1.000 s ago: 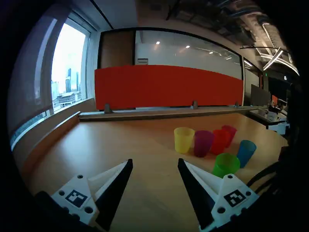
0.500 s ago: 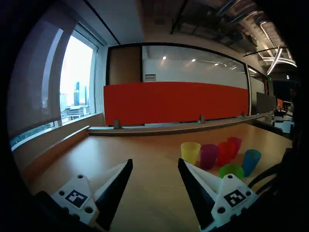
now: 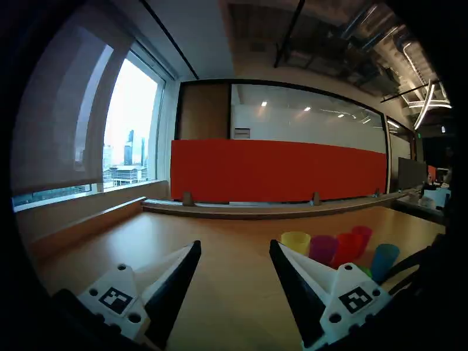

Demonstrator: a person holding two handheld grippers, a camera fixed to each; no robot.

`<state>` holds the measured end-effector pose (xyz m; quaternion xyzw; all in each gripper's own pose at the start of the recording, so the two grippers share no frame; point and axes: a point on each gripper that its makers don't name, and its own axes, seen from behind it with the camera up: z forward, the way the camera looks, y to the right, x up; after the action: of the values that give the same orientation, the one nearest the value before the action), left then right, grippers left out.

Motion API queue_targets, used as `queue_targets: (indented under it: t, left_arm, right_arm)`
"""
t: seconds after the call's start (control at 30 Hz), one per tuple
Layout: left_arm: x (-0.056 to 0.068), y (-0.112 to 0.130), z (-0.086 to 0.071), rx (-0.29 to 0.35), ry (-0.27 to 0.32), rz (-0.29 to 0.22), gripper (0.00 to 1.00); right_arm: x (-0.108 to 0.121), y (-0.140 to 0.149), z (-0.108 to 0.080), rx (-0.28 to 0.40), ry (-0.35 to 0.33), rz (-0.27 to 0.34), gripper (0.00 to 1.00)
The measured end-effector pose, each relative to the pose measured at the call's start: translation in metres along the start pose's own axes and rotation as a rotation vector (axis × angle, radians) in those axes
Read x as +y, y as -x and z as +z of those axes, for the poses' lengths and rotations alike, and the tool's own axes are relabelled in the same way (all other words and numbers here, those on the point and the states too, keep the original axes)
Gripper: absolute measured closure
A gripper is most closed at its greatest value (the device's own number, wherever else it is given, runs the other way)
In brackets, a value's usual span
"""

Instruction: Pour water

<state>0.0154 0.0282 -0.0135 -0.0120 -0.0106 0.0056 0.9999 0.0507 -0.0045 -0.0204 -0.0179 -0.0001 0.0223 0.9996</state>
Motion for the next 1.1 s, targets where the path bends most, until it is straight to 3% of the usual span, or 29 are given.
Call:
queue_targets:
  t: [0.3,0.47,0.77,1.1]
  left_arm:
    - [0.007,-0.002,0.004,0.031,0.008,0.004,0.14]
    - [0.004,0.004,0.004,0.032,0.010,0.032,0.14]
    - [-0.001,0.017,0.006,0.027,0.005,0.064,0.14]
    - [-0.006,0.024,0.005,0.031,0.002,0.050,0.14]
  right_arm:
    - [0.007,-0.004,0.001,-0.007,0.024,0.005,0.01]
    - [0.014,-0.006,-0.001,0.002,0.055,0.006,0.01]
    - [0.014,-0.004,-0.002,-0.004,0.049,0.017,0.01]
    - [0.013,-0.007,0.000,-0.003,0.050,0.000,0.01]
